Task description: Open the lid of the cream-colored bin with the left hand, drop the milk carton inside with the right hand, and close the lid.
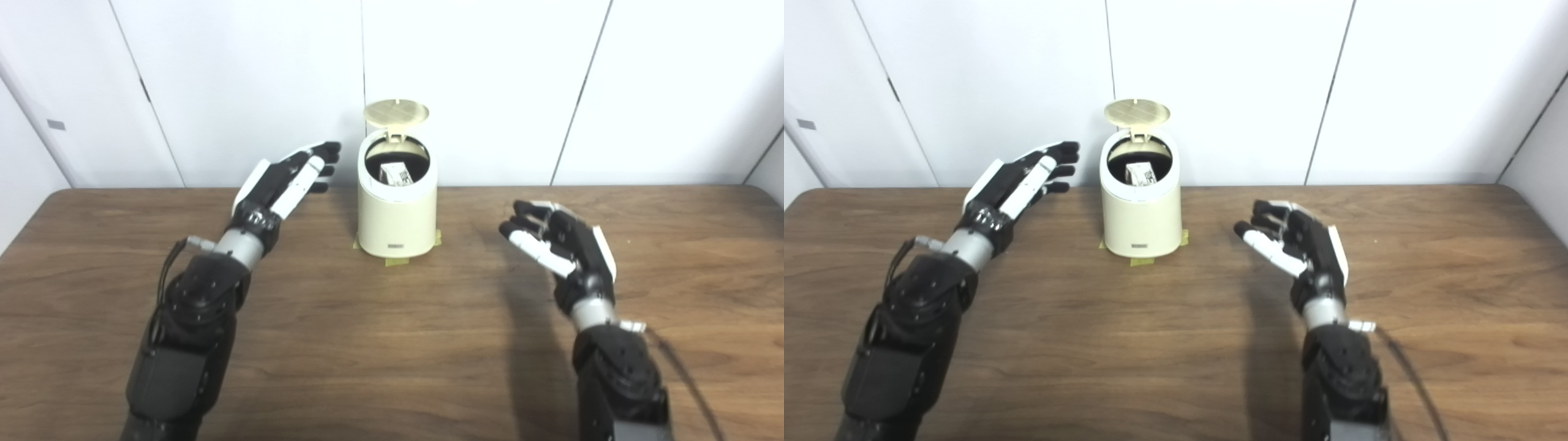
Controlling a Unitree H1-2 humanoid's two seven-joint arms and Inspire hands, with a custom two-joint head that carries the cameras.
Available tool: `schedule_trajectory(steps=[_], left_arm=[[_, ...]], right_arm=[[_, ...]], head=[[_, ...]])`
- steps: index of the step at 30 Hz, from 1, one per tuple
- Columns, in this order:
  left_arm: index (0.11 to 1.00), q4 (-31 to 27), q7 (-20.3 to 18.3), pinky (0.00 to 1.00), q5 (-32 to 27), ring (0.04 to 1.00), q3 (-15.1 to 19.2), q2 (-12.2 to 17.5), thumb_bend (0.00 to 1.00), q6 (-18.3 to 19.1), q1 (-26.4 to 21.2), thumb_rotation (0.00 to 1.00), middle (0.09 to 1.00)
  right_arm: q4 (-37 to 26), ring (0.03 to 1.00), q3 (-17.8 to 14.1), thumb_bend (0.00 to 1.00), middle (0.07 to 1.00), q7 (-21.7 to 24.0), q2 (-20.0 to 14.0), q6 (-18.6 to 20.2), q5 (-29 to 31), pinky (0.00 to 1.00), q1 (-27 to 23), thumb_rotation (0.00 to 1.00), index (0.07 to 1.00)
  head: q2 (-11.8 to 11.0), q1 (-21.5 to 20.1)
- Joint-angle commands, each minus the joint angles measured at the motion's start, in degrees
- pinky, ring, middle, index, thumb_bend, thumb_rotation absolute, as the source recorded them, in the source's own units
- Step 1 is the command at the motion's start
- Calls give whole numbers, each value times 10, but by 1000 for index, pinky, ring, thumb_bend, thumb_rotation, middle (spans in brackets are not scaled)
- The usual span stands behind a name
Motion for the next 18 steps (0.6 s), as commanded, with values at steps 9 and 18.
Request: schedule_trajectory(steps=[9,18], left_arm=[[897,41,-42,864,38,910,-26,25,326,-17,-122,883,909],[988,99,-28,944,66,972,-36,-1,439,-37,-163,900,980]], right_arm=[[-15,962,53,541,945,25,-6,-61,50,962,53,998,976],[-15,922,131,483,902,32,-46,-94,-7,825,80,1000,965]], head=[[-16,-1],[-19,-1]])
